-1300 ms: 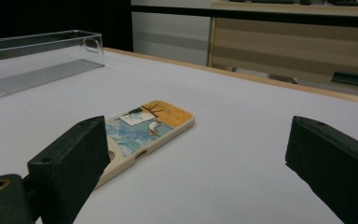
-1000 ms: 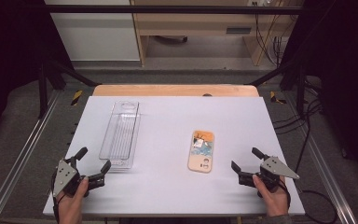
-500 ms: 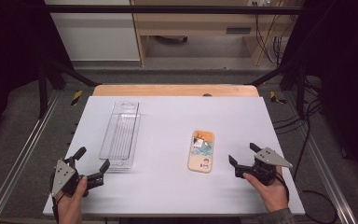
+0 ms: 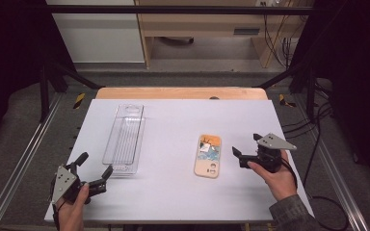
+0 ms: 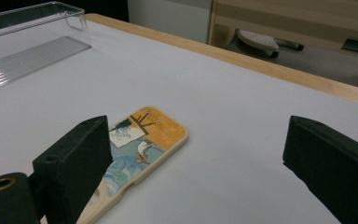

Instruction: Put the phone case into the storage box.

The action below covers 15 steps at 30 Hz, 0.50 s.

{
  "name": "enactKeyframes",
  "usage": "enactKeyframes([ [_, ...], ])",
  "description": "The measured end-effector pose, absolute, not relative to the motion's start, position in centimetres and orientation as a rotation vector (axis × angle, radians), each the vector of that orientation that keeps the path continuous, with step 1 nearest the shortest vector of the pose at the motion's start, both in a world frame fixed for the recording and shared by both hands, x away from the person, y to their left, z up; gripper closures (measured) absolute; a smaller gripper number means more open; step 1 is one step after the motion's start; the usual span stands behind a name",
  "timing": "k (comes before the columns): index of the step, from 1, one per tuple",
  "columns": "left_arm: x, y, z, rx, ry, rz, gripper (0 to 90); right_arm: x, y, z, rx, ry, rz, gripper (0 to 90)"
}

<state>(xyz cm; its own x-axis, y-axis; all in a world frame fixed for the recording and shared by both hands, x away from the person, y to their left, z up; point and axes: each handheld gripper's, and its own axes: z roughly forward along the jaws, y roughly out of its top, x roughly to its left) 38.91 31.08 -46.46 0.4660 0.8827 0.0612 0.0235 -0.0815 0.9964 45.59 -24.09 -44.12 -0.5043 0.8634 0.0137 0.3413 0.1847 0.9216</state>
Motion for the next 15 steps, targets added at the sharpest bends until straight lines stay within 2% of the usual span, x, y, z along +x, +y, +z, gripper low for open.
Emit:
enactKeyframes([
  [15, 38.7, 31.4, -46.4, 1.468, 0.848, 0.865, 1.6, 48.8, -23.5, -45.7, 1.254, 1.999, 1.256, 14.6],
])
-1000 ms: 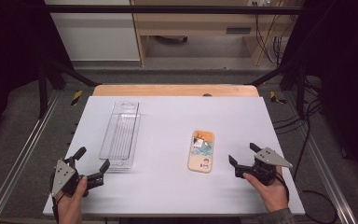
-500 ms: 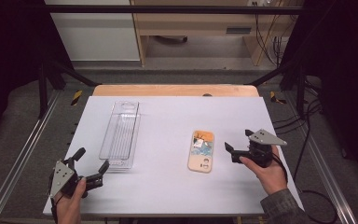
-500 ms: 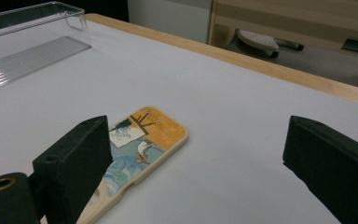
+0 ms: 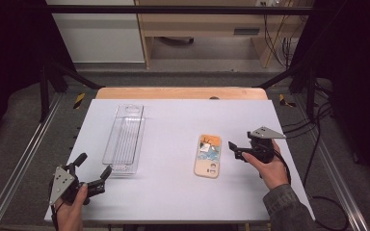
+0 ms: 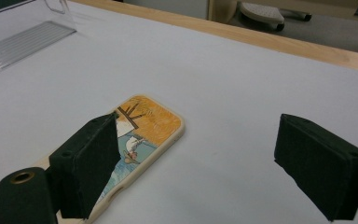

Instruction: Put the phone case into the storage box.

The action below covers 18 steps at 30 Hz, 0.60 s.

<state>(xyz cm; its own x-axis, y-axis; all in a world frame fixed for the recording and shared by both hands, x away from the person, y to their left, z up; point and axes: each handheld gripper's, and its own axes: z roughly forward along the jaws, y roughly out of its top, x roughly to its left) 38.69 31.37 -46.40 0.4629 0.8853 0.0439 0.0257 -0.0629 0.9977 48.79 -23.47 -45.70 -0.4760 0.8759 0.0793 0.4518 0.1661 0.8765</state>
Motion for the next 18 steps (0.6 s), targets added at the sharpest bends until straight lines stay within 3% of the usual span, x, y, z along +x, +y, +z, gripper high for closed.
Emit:
enactKeyframes([
  [18, 38.8, 30.9, -46.5, 1.504, 0.829, 0.872, 1.6, 50.3, -22.7, -47.3, 1.309, 2.027, 1.191, 15.2],
])
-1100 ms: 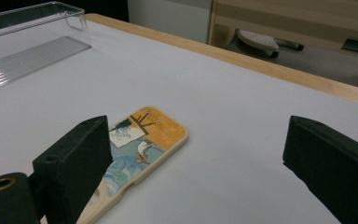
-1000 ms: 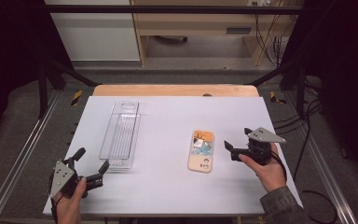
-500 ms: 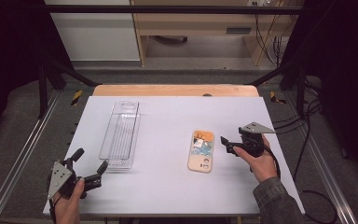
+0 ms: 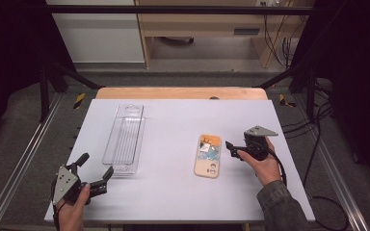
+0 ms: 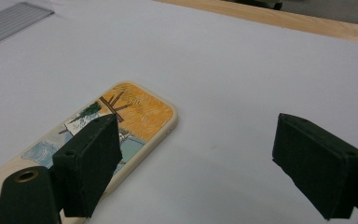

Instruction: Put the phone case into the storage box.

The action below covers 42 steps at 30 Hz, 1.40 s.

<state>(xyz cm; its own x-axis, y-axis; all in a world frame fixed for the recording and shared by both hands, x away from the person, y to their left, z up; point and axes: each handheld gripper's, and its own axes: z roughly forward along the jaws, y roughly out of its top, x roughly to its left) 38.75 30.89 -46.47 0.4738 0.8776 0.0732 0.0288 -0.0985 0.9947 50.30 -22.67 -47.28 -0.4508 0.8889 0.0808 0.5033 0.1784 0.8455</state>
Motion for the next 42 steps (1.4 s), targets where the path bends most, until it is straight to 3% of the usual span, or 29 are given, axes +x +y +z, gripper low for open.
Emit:
enactKeyframes([
  [12, 38.7, 30.8, -46.4, 1.506, 0.827, 0.87, 1.6, 50.2, -22.4, -47.6, 1.294, 2.053, 1.173, 23.0],
  [20, 38.7, 30.9, -46.4, 1.508, 0.827, 0.874, 1.7, 49.9, -21.9, -47.9, 1.248, 2.106, 1.173, 41.4],
  [23, 38.7, 31.0, -46.4, 1.505, 0.831, 0.875, 1.9, 49.5, -21.5, -48.4, 1.218, 2.145, 1.162, 57.1],
  [24, 38.7, 31.0, -46.4, 1.505, 0.831, 0.875, 2.0, 49.5, -21.5, -48.4, 1.218, 2.145, 1.162, 57.1],
  [25, 38.7, 31.0, -46.4, 1.502, 0.834, 0.873, 2.0, 49.3, -21.3, -48.6, 1.193, 2.175, 1.151, 64.6],
  [26, 38.7, 31.0, -46.4, 1.502, 0.834, 0.873, 2.0, 49.3, -21.3, -48.6, 1.193, 2.175, 1.151, 64.6],
  [30, 38.7, 31.1, -46.4, 1.499, 0.836, 0.869, 2.2, 48.7, -20.6, -48.7, 1.141, 2.212, 1.171, 78.8],
  [35, 38.6, 31.2, -46.4, 1.5, 0.836, 0.868, 2.3, 48.2, -20.1, -49.1, 1.125, 2.26, 1.178, 86.6],
  [42, 38.7, 31.2, -46.4, 1.499, 0.839, 0.866, 2.3, 47.7, -19.6, -49.8, 1.123, 2.309, 1.163, 90.0],
])
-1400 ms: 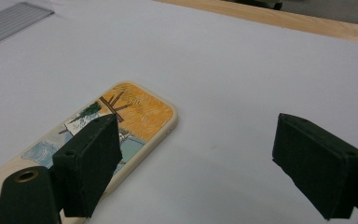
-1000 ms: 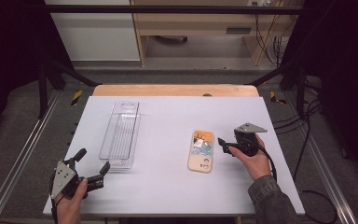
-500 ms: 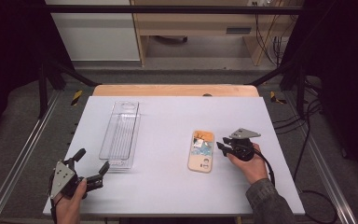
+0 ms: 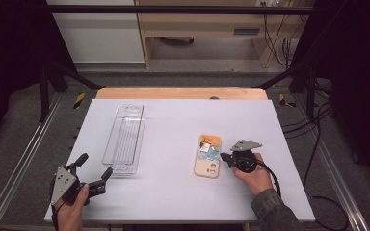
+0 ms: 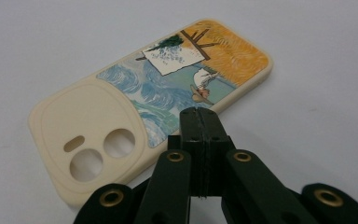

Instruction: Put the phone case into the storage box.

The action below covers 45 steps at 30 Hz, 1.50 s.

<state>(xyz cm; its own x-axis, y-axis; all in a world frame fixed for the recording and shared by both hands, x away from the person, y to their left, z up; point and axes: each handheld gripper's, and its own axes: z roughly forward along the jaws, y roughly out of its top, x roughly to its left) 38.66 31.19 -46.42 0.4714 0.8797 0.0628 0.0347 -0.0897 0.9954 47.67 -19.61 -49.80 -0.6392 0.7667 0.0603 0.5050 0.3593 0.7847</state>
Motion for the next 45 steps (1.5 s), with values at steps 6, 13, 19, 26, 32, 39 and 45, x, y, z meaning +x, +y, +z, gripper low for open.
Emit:
enactKeyframes([
  [6, 38.6, 31.2, -46.4, 1.501, 0.837, 0.866, 2.4, 47.6, -19.2, -50.6, 1.124, 2.325, 1.145, 90.0],
  [13, 38.7, 31.1, -46.4, 1.502, 0.837, 0.863, 2.5, 47.5, -18.7, -50.9, 1.135, 2.324, 1.177, 90.0],
  [19, 38.7, 31.1, -46.4, 1.504, 0.835, 0.86, 2.5, 47.2, -17.6, -50.9, 1.124, 2.337, 1.207, 90.0],
  [26, 38.7, 31.1, -46.4, 1.501, 0.838, 0.86, 2.5, 47.2, -15.6, -50.8, 1.08, 2.352, 1.231, 90.0],
  [32, 38.7, 31.2, -46.4, 1.496, 0.841, 0.86, 2.5, 47.3, -13.9, -50.8, 1.07, 2.354, 1.245, 90.0],
  [39, 38.6, 31.4, -46.4, 1.494, 0.847, 0.862, 2.5, 47.3, -12.0, -50.6, 1.04, 2.366, 1.245, 90.0],
  [45, 38.6, 31.5, -46.3, 1.492, 0.848, 0.863, 2.5, 47.5, -10.4, -50.4, 1.008, 2.37, 1.225, 90.0],
])
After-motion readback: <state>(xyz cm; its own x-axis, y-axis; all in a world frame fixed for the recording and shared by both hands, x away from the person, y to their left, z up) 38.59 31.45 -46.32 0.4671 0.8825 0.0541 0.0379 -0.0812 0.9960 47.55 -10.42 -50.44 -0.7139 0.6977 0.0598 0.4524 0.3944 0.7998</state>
